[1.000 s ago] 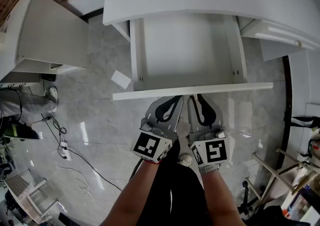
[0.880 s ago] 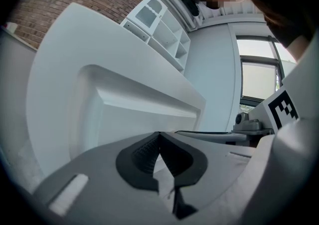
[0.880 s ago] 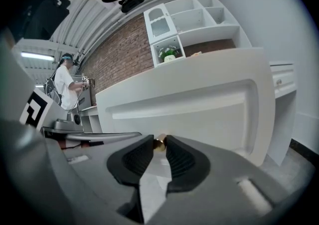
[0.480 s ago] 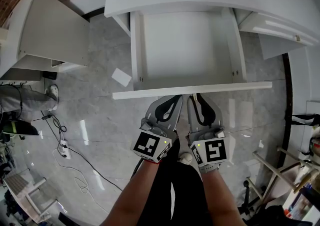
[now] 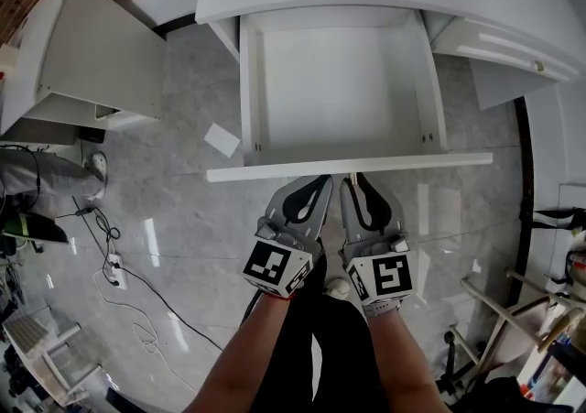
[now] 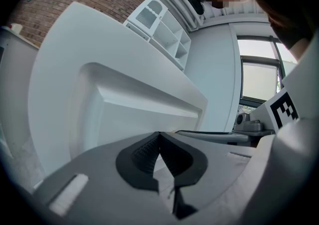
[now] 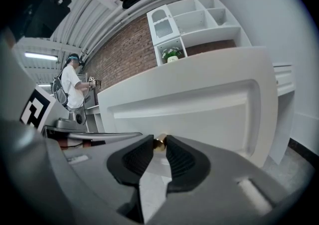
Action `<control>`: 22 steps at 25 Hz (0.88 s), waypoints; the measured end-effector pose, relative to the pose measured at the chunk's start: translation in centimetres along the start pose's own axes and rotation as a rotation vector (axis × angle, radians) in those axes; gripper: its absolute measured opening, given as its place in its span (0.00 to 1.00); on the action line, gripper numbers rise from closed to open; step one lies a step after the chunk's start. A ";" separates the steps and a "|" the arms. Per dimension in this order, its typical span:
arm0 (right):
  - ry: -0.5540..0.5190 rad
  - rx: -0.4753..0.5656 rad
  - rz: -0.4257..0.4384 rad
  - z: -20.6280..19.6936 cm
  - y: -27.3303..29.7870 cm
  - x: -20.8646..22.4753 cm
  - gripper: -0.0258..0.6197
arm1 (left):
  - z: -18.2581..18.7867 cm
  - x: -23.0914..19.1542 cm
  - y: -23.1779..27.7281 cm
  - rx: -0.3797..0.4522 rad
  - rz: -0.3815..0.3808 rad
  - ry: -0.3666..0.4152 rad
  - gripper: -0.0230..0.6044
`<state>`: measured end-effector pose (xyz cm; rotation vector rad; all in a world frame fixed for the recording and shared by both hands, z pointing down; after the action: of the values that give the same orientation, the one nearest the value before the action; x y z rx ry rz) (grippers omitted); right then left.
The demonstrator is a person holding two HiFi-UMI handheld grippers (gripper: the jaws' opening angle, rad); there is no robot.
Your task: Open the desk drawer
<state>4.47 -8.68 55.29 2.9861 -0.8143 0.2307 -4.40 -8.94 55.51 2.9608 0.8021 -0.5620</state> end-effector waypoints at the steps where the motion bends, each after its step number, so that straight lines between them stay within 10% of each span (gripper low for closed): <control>1: 0.002 0.001 0.001 0.0 -0.2 0.0 0.16 | -0.1 0.1 -0.1 -0.001 0.001 -0.002 0.04; 22: 0.023 -0.003 0.037 -0.4 -1.5 -0.3 0.17 | -0.5 -0.1 -2.3 0.025 0.070 -0.020 0.04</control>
<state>4.87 -7.22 55.67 2.9616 -0.8671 0.2647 -5.39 -6.91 56.21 2.9874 0.6925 -0.6011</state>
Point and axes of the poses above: the fingertips, and each gripper's own axes: y forward along the fingers, x to its right, z out of its top, the point moved 5 cm from there along -y, backward along the fingers, and after that the axes turned 15 degrees about x, right-handed, at the moved point
